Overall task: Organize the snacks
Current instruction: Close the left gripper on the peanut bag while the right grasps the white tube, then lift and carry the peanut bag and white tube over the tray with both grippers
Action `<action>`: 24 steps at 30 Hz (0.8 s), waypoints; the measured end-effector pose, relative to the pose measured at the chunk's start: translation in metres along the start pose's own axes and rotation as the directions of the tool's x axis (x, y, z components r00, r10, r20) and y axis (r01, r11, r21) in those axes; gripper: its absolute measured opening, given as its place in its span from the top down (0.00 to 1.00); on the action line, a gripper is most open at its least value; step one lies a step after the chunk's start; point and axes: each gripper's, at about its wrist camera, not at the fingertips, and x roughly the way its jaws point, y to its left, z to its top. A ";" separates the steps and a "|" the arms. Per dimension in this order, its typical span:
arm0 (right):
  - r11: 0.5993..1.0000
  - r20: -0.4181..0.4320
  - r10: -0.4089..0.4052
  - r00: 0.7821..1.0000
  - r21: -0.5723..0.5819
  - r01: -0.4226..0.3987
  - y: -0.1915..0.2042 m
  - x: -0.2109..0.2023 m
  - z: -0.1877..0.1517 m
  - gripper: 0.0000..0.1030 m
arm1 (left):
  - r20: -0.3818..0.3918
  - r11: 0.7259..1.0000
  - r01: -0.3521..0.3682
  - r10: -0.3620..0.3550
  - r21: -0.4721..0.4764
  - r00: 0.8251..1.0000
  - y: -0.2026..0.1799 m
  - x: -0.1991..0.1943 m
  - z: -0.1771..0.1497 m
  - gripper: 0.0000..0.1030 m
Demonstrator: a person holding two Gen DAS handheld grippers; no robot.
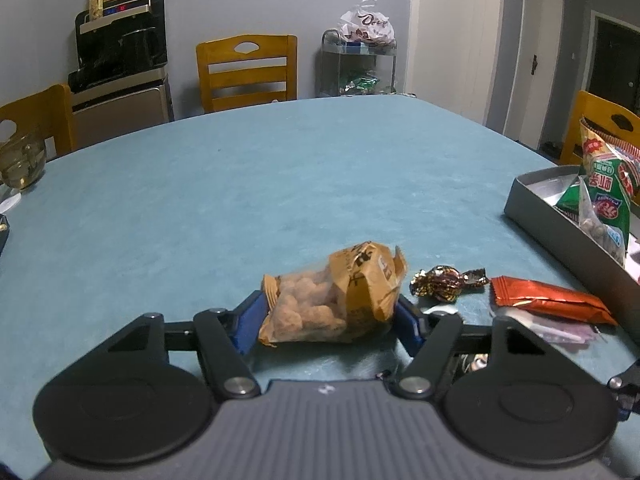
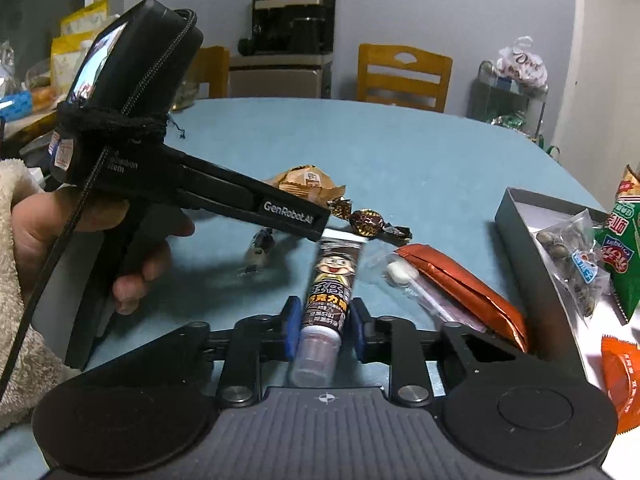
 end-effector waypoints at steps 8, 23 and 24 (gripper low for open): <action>1.000 0.007 -0.004 1.000 0.008 0.004 -0.001 -0.002 -0.002 0.77 | 0.000 1.000 0.003 -0.003 -0.026 1.000 0.006 -0.003 0.001 0.38; 1.000 -0.004 -0.022 1.000 -0.021 0.022 -0.003 -0.009 -0.006 0.76 | 0.007 0.995 -0.049 0.050 -0.085 0.999 0.024 -0.010 -0.001 0.39; 0.999 -0.004 -0.026 1.000 -0.029 0.025 -0.002 -0.008 -0.006 0.76 | 0.008 0.995 -0.052 0.053 -0.082 0.999 0.024 -0.011 -0.001 0.39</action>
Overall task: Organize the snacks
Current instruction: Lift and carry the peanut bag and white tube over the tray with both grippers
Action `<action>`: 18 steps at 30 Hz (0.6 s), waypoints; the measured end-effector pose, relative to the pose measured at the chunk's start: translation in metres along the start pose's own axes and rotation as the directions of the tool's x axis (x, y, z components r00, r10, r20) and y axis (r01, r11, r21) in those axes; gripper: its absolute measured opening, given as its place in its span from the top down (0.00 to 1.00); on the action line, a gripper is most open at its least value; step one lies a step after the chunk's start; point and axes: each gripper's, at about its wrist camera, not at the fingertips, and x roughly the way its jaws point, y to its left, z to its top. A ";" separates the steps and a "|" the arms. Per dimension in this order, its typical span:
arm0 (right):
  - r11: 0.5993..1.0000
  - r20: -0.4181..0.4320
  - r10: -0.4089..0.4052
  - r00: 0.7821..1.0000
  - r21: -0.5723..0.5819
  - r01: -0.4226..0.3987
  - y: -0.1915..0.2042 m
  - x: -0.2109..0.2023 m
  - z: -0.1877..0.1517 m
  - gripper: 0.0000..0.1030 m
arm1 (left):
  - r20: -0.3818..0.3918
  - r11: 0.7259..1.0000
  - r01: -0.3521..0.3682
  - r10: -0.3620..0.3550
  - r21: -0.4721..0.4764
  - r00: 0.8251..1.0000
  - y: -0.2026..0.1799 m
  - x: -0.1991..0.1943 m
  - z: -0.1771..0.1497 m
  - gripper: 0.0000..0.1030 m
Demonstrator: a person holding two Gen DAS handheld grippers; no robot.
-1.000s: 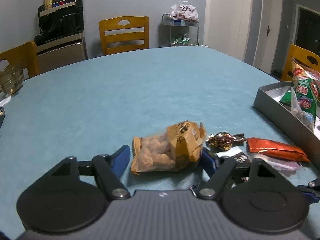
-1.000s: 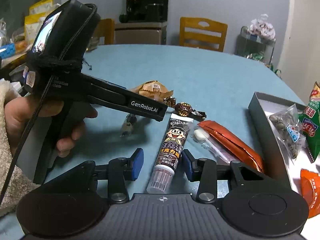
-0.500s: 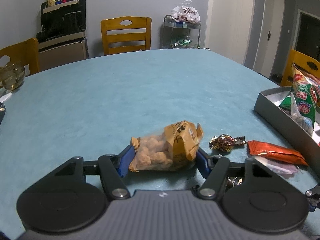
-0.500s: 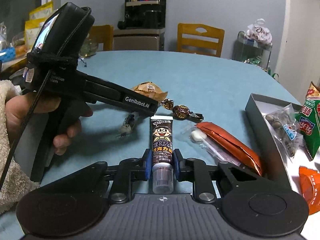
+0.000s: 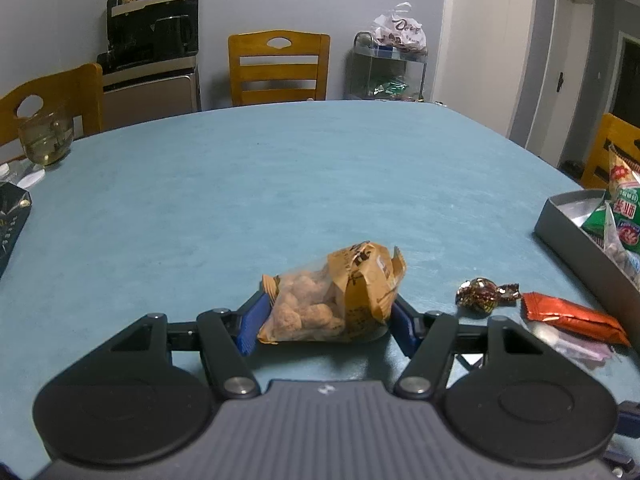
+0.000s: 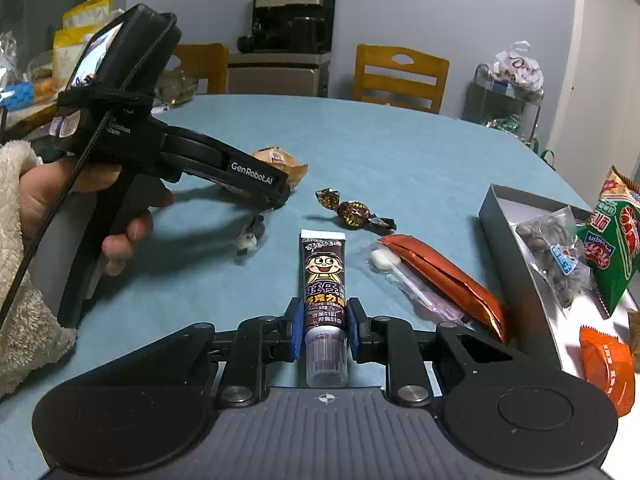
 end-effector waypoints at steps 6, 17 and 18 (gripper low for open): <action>0.999 0.027 -0.026 0.999 -0.044 0.027 0.006 0.006 -0.001 0.69 | 0.002 1.000 0.005 -0.005 -0.002 1.000 -0.001 -0.001 0.000 0.39; 0.999 0.084 -0.010 0.996 -0.039 0.013 0.001 -0.014 -0.004 0.77 | 0.011 1.000 0.019 -0.019 -0.024 1.000 0.005 -0.004 0.001 0.39; 0.999 0.094 -0.008 0.996 -0.032 0.011 -0.002 -0.018 -0.004 0.77 | 0.017 1.000 0.017 -0.016 -0.024 1.000 0.005 -0.005 0.001 0.39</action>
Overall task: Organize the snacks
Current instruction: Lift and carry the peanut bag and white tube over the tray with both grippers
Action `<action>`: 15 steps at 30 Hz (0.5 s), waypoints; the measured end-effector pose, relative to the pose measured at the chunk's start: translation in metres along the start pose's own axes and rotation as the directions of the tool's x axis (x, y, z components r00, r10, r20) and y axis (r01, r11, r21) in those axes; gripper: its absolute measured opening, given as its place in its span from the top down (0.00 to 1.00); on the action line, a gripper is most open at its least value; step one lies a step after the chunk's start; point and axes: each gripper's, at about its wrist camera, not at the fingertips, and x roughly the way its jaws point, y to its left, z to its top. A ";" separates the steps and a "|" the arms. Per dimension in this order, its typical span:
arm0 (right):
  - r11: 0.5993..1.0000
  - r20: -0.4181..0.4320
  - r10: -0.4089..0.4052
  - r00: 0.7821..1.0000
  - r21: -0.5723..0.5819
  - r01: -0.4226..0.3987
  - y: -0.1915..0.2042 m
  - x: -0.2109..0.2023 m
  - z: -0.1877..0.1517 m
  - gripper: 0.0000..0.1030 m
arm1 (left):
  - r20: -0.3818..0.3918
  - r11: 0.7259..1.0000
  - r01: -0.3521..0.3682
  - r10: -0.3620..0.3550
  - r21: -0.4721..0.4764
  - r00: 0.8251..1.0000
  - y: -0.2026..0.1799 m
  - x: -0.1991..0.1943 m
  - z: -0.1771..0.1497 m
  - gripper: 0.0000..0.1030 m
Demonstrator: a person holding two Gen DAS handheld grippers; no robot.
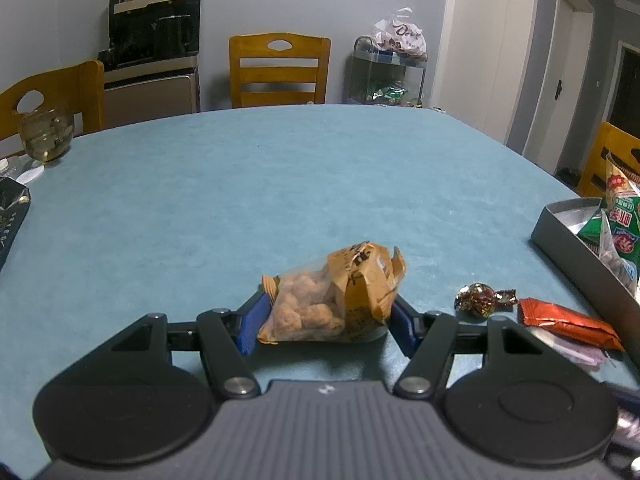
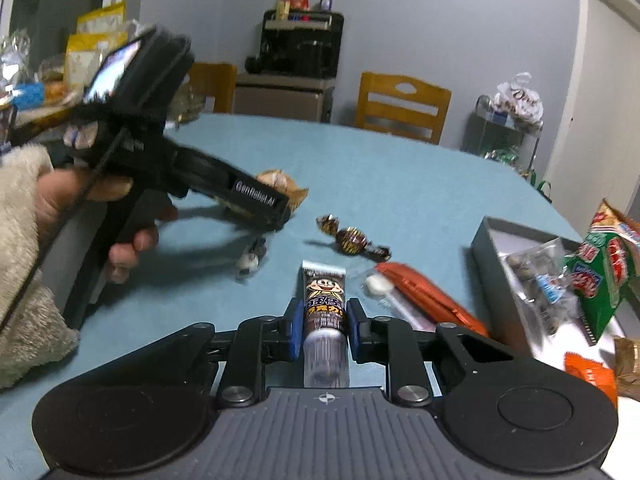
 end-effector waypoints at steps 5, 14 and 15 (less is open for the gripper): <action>1.000 0.033 -0.004 0.999 0.018 0.004 -0.009 -0.017 0.002 0.77 | 0.026 1.000 -0.003 0.003 0.006 1.000 0.000 -0.008 0.000 0.39; 1.000 0.076 -0.012 0.997 0.019 0.011 -0.016 -0.032 -0.001 0.77 | 0.028 0.999 0.004 -0.006 0.043 1.000 -0.010 -0.015 -0.004 0.39; 1.000 0.079 -0.010 0.997 0.019 0.008 -0.016 -0.033 -0.002 0.77 | 0.028 0.999 0.003 -0.005 0.046 1.000 -0.011 -0.014 -0.005 0.39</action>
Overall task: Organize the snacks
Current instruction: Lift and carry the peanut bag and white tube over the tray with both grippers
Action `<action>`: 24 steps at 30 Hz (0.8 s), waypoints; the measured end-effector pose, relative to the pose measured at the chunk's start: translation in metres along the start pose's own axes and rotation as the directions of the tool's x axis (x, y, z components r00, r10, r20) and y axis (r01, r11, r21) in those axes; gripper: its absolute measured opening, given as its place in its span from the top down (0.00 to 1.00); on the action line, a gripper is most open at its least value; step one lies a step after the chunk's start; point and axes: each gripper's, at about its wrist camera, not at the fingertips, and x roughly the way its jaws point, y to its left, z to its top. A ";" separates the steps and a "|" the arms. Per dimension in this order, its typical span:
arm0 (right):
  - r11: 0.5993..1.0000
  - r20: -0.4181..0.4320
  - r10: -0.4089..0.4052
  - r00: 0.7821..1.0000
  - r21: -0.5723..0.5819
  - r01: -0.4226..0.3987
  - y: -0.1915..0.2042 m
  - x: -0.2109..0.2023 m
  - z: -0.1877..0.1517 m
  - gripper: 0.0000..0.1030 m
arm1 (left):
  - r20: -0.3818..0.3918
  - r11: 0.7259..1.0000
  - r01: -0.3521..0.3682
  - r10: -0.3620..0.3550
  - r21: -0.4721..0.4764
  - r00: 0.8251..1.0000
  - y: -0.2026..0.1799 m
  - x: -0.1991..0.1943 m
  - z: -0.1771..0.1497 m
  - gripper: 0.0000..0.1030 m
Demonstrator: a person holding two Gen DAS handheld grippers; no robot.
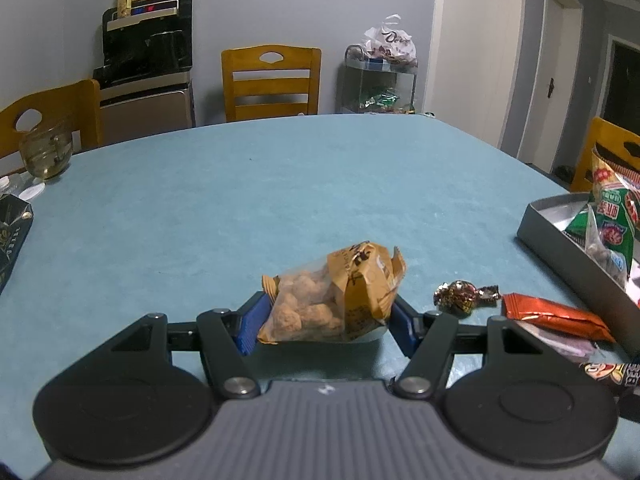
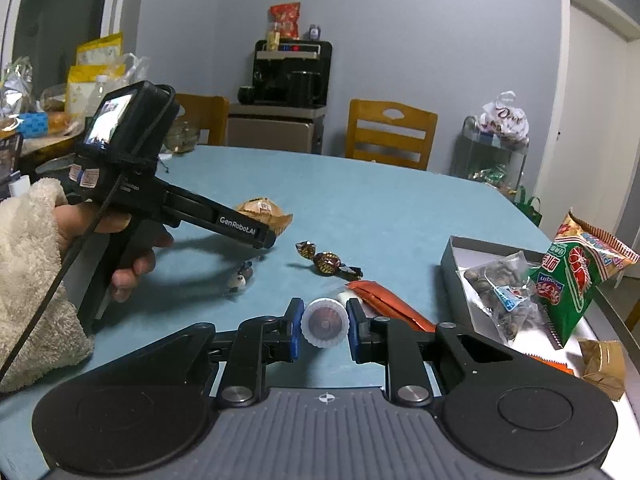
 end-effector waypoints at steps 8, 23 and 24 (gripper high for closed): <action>1.000 0.079 -0.006 0.997 0.017 0.004 -0.001 -0.012 0.004 0.78 | 0.001 1.000 0.001 -0.001 -0.002 1.000 0.002 0.000 -0.001 0.39; 0.999 0.164 -0.034 0.986 0.021 0.031 -0.012 -0.038 0.016 0.78 | 0.061 1.000 -0.006 0.005 0.026 0.998 -0.007 -0.025 0.008 0.39; 0.999 0.168 -0.033 0.985 0.021 0.030 -0.014 -0.040 0.016 0.78 | 0.072 1.000 -0.007 0.005 0.030 0.997 -0.009 -0.030 0.010 0.39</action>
